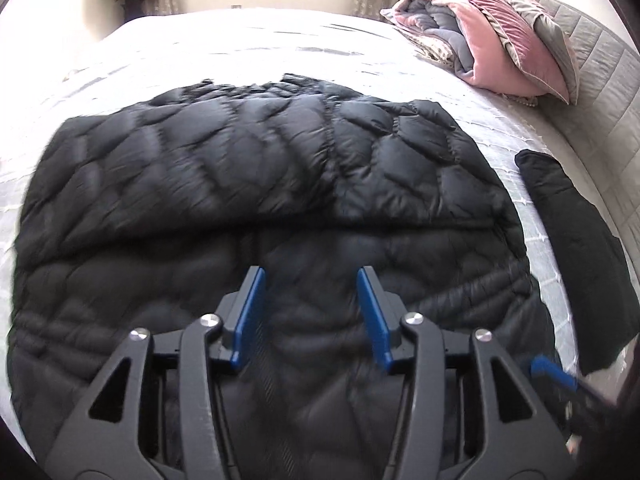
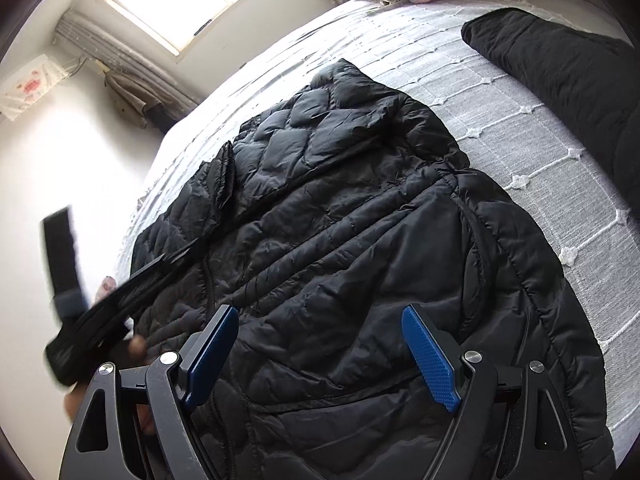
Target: Fold large clothes
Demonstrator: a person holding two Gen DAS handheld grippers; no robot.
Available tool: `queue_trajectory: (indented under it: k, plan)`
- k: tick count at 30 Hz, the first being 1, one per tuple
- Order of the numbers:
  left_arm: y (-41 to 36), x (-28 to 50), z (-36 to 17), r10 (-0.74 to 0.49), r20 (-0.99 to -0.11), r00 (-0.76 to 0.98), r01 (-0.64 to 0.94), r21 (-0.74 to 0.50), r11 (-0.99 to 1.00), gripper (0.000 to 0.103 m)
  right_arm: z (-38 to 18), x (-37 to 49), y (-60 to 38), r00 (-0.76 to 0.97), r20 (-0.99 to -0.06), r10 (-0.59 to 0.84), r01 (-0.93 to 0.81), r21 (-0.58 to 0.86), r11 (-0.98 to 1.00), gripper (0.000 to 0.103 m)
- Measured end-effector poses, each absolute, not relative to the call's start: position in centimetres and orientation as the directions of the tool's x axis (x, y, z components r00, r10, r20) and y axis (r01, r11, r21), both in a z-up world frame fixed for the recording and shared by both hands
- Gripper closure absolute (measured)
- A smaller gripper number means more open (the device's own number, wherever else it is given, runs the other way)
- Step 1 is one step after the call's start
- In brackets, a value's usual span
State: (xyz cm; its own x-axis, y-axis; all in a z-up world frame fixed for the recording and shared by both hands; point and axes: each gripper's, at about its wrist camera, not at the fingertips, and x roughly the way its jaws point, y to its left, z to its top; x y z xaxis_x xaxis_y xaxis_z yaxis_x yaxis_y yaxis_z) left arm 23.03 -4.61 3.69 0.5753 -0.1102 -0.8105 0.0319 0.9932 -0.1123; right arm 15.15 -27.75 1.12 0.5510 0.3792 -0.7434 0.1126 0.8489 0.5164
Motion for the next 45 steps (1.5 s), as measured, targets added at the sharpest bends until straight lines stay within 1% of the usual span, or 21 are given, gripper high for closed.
queue_trajectory:
  k: [2,7,9,13,16,18,19,20,21,22,25,26,27,29,31,35,37,41,45]
  plan:
    - [-3.6,20.5,4.3,-0.069,-0.810,0.582,0.004,-0.082,0.997,0.052,1.1,15.2,-27.3,0.548,-0.751,0.368,0.106,0.499,0.860,0.018]
    - [0.8,14.3,5.9,-0.028,-0.787,0.616,-0.066,-0.087,0.994,0.052,1.2,14.9,-25.9,0.545,-0.782,0.301,0.098,0.416,0.904,0.018]
    - [3.3,12.0,6.1,-0.017,-0.783,0.622,-0.101,-0.102,0.990,0.052,1.6,14.4,-25.2,0.553,-0.779,0.296,0.073,0.400,0.914,0.018]
    - [8.5,8.1,6.1,0.061,-0.781,0.622,-0.209,-0.091,0.974,0.050,2.7,13.2,-23.6,0.580,-0.770,0.267,0.015,0.338,0.941,0.018]
    - [12.3,5.7,5.3,0.094,-0.794,0.600,-0.296,-0.111,0.949,0.049,3.5,12.4,-22.3,0.607,-0.755,0.247,-0.029,0.289,0.957,0.018]
    - [14.2,4.0,4.6,0.100,-0.790,0.604,-0.342,-0.143,0.929,0.040,3.7,11.9,-21.6,0.618,-0.754,0.224,-0.041,0.253,0.967,0.018]
    - [14.9,3.2,4.0,0.131,-0.776,0.617,-0.371,-0.139,0.918,0.039,3.8,11.8,-21.2,0.620,-0.754,0.216,-0.045,0.240,0.970,0.018]
    - [15.5,2.2,3.1,0.189,-0.759,0.623,-0.411,-0.112,0.905,0.038,3.9,11.6,-20.9,0.623,-0.754,0.208,-0.052,0.225,0.973,0.018]
    - [15.9,1.4,2.1,0.222,-0.761,0.610,-0.438,-0.090,0.894,0.038,3.9,11.4,-20.5,0.626,-0.754,0.199,-0.059,0.209,0.976,0.018]
    - [16.5,0.6,0.5,0.225,-0.771,0.596,-0.451,-0.089,0.888,0.038,3.8,11.2,-20.1,0.629,-0.755,0.185,-0.066,0.185,0.981,0.018]
    - [18.1,-0.9,-1.7,0.193,-0.813,0.550,-0.486,-0.123,0.865,0.038,3.6,10.2,-19.3,0.644,-0.754,0.131,-0.069,0.114,0.991,0.018]
    - [18.8,-1.5,-1.7,0.174,-0.815,0.553,-0.495,-0.153,0.856,0.038,3.5,9.9,-19.1,0.647,-0.753,0.121,-0.068,0.101,0.993,0.018]
    - [19.3,-2.2,-1.3,0.169,-0.801,0.574,-0.492,-0.173,0.853,0.038,3.4,9.4,-19.0,0.650,-0.752,0.107,-0.067,0.084,0.994,0.018]
    - [20.2,-3.4,-0.4,0.212,-0.766,0.607,-0.490,-0.150,0.859,0.038,3.3,8.5,-18.8,0.646,-0.755,0.113,-0.080,0.081,0.994,0.018]
    - [21.3,-4.2,-0.5,0.217,-0.766,0.606,-0.482,-0.136,0.865,0.038,3.6,7.5,-18.7,0.651,-0.746,0.140,-0.096,0.103,0.990,0.018]
    - [23.0,-5.2,-1.7,0.105,-0.790,0.604,-0.460,-0.238,0.856,0.038,3.9,5.4,-18.7,0.681,-0.724,0.112,-0.077,0.082,0.994,0.018]
    - [22.8,-5.7,-1.9,0.085,-0.789,0.608,-0.441,-0.246,0.863,0.038,3.8,4.2,-18.6,0.693,-0.717,0.076,-0.064,0.044,0.997,0.018]
    - [21.3,-6.3,-1.8,0.003,-0.773,0.634,-0.342,-0.277,0.898,0.038,3.4,2.6,-18.6,0.700,-0.714,-0.008,-0.031,-0.041,0.999,0.018]
    - [19.9,-6.2,-2.0,-0.017,-0.782,0.623,-0.300,-0.259,0.918,0.038,3.1,1.3,-20.0,0.703,-0.701,-0.115,0.028,-0.134,0.991,0.018]
